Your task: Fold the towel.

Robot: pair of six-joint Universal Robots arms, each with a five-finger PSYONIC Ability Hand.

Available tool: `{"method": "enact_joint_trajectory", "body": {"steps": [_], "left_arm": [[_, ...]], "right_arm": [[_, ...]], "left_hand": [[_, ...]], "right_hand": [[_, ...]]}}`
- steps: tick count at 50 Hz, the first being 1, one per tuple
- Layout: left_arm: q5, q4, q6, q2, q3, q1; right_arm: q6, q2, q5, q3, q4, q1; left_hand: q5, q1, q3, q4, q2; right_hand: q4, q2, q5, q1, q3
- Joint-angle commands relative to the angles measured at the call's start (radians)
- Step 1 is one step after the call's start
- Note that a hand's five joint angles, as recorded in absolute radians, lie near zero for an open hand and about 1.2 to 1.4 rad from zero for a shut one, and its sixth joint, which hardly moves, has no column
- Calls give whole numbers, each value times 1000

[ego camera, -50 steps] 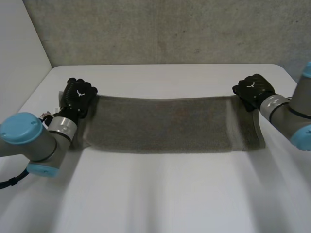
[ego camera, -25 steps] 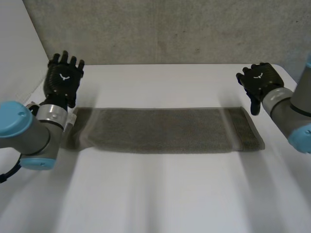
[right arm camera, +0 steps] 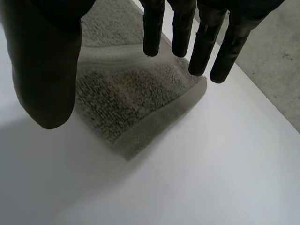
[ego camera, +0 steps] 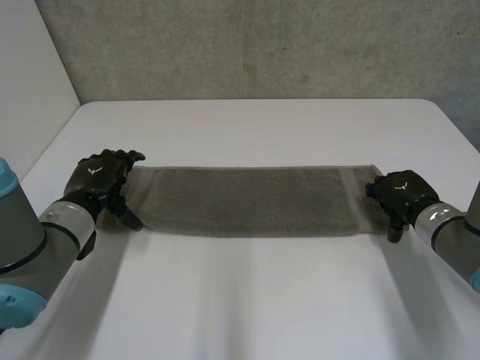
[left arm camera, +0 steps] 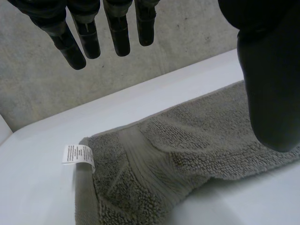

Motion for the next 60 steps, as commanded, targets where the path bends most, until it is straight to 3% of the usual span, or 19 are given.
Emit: {"method": "enact_joint_trajectory", "body": {"steps": [1,5,7,8,9,22,30,37,40,42,43,46,50,52,53,54,55,57,60], "left_arm": [[40,15,5,0,-10,1],[87,15,4,2,-14,1],[114,15,4,3,-21,4],[136,18,4,9,-27,4],[158,21,2,14,-33,5],[198,90,-24,121,-62,4],[192,94,-48,146,-25,-7],[175,93,-67,132,24,-37],[155,93,-71,127,42,-51],[144,94,-71,121,49,-60],[132,94,-71,111,56,-70],[120,94,-70,98,65,-79],[85,94,-67,66,87,-103],[80,94,-67,58,87,-106],[80,94,-67,58,87,-106],[74,96,-67,51,90,-110],[69,96,-65,36,90,-114],[69,96,-65,28,90,-120],[69,96,-62,22,88,-128]], "right_arm": [[-1,68,-5,-29,-24,-14],[1,90,-2,-46,-31,-17],[1,91,4,-57,-38,-26],[1,91,5,-57,-38,-26],[1,91,8,-57,-41,-37],[-28,-48,14,-61,-26,-225],[-203,-91,18,-170,49,-258],[-142,-107,15,-308,63,82],[-132,-105,9,-321,60,149],[-129,-90,8,-345,32,309],[-129,-90,8,-345,32,310],[-135,-9,6,-370,-27,491],[-128,94,9,-387,-83,618],[-126,134,9,-396,-100,650],[-126,166,17,-405,-104,669],[-126,166,17,-405,-104,669],[-128,192,21,-414,-104,676],[-128,215,37,-416,-100,673],[-125,219,61,-416,-95,667]], "left_hand": [[-196,-26,-18,-28,-25],[-181,-11,-4,-13,-11],[-175,-5,2,-7,-5],[-175,-5,2,-7,-5],[-178,-8,-1,-10,-8],[-263,-93,-86,-95,-93],[-263,-93,-86,-95,-93],[-257,-88,-80,-89,-87],[-257,-88,-80,-89,-87],[-257,-88,-80,-89,-87],[-257,-88,-80,-89,-87],[-257,-88,-80,-89,-87],[-257,-88,-80,-89,-87],[-257,-88,-80,-89,-87],[-257,-88,-80,-89,-87],[-257,-88,-80,-89,-87],[-257,-88,-80,-89,-87],[-254,-85,-77,-86,-84],[-254,-85,-77,-86,-84]], "right_hand": [[171,187,155,176,180],[422,437,405,426,430],[839,854,822,843,847],[841,857,825,846,850],[1009,1024,992,1013,1017],[1011,1026,994,1015,1019],[1011,1026,994,1015,1019],[1011,1026,994,1015,1019],[1011,1026,994,1015,1019],[1011,1026,994,1015,1019],[1011,1026,994,1015,1019],[1011,1026,994,1015,1019],[1011,1026,994,1015,1019],[924,939,907,928,932],[496,512,480,501,505],[492,507,475,497,500],[-66,-51,-83,-61,-58],[-211,-196,-228,-207,-203],[-211,-196,-228,-207,-203]]}}
